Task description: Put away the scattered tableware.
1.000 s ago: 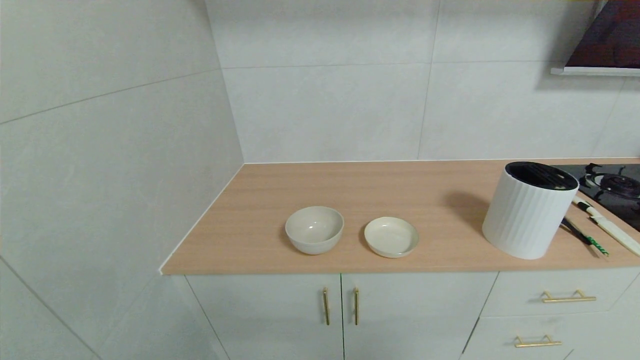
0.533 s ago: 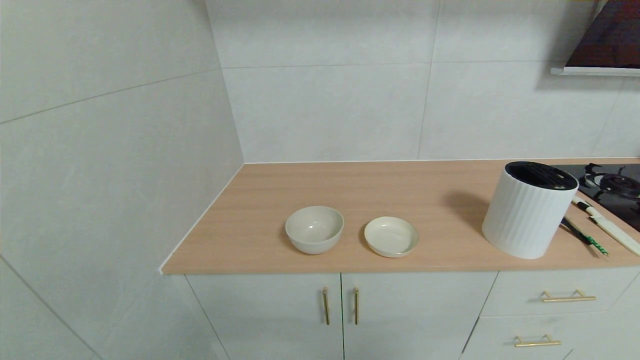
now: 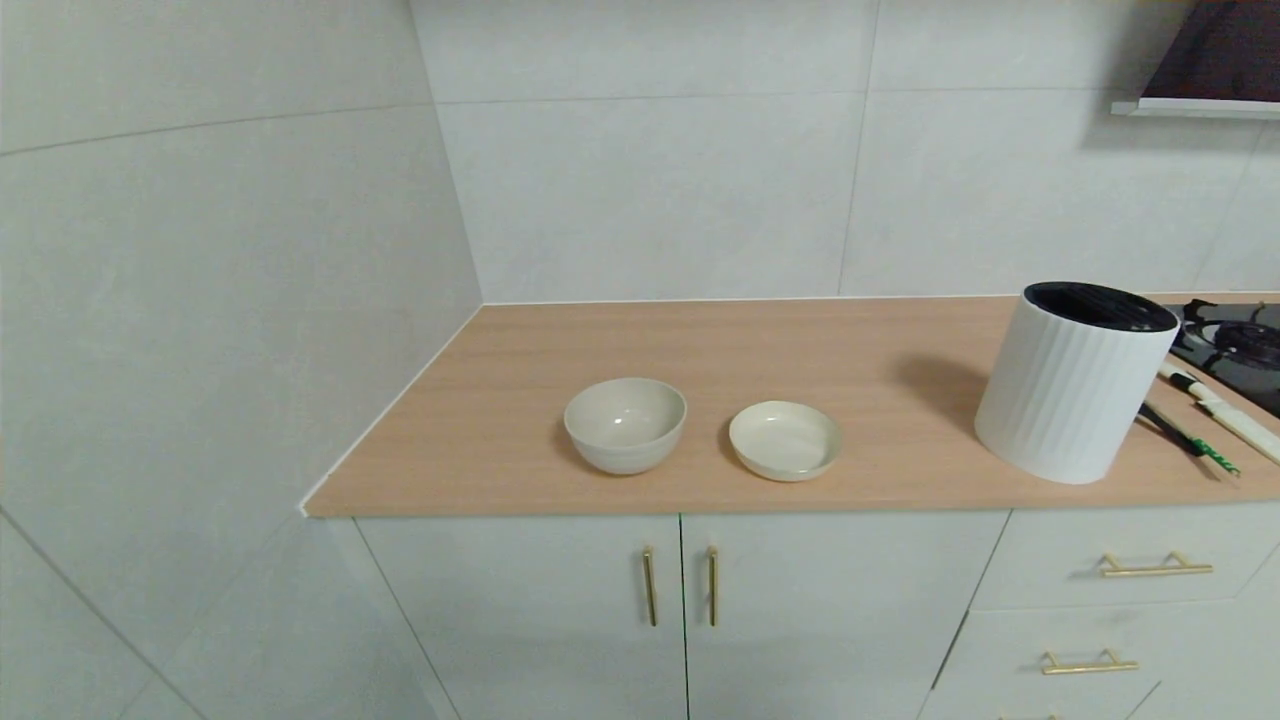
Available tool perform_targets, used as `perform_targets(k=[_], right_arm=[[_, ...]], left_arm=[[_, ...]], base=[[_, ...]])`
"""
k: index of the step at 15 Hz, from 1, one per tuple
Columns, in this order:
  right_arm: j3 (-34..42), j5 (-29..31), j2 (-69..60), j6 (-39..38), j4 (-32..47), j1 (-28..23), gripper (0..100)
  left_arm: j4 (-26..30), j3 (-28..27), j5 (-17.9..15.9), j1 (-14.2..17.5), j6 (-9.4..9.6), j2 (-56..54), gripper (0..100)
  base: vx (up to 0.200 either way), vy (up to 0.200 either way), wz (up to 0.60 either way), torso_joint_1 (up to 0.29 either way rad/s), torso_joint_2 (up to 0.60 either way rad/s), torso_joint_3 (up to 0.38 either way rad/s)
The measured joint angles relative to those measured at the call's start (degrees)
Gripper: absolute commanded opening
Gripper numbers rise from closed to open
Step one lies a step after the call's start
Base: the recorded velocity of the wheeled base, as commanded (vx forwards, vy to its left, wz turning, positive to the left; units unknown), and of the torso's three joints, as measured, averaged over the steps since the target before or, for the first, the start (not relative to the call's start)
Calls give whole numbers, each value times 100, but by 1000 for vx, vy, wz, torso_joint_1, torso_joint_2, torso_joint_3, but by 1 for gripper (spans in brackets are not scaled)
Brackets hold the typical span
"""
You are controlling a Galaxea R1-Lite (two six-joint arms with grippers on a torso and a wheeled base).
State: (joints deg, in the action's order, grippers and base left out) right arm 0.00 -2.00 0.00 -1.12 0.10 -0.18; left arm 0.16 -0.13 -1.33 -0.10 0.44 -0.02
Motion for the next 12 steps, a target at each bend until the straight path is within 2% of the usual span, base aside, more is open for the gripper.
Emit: perform_targets(k=[12], right_arm=[[0,1,0,0,0,0,100]], left_arm=[[-2,0,0,2,0,0,100]], base=[[0,0,0,-210,507,297]])
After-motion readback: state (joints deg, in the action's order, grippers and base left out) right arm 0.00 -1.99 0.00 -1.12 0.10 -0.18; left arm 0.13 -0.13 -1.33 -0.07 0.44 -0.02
